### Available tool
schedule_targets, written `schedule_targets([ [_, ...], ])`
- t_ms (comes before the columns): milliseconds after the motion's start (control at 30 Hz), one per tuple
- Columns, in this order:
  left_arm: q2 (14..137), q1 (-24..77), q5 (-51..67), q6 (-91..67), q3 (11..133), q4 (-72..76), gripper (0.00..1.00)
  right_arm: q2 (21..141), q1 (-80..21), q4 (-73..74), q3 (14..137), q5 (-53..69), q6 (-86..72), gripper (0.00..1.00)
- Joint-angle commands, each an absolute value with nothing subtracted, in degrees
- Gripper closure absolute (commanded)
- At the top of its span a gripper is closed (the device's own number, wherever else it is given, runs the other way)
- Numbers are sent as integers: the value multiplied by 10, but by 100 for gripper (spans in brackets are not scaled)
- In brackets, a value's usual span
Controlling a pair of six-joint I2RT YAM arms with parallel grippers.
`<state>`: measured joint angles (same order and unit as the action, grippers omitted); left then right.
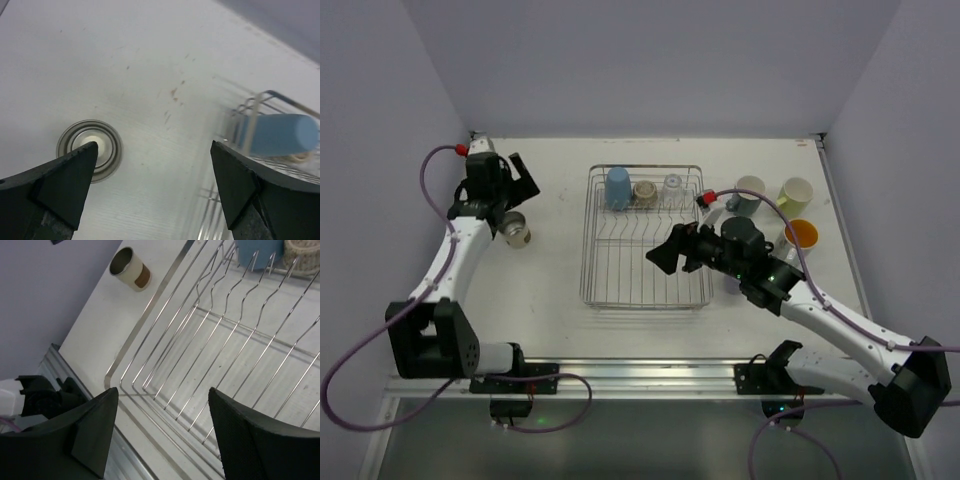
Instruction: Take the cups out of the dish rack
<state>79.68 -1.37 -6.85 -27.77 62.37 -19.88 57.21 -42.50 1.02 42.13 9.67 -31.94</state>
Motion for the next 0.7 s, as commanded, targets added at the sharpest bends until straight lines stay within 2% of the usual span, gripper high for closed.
schedule_targets([
  [0,666,-12,25,-297,580,-134,1,610,-428,51,486,44,-280,26],
  [100,584,1,97,-305,538,-102,1,640,-426,87,531,3,-263,46],
  [267,502,39,225,-295,477,-97,1,728,-410,160,628,-82,-236,52],
  [367,469,47,300,-280,442,-98,1,797,-399,191,684,-130,-217,52],
  [433,445,51,341,-258,421,-98,1,830,-385,202,713,-146,-205,45],
  [533,417,103,344,-236,401,-98,1,895,-359,214,776,-170,-201,36],
  [667,395,154,304,-194,384,-103,1,985,-320,221,836,-170,-199,32],
])
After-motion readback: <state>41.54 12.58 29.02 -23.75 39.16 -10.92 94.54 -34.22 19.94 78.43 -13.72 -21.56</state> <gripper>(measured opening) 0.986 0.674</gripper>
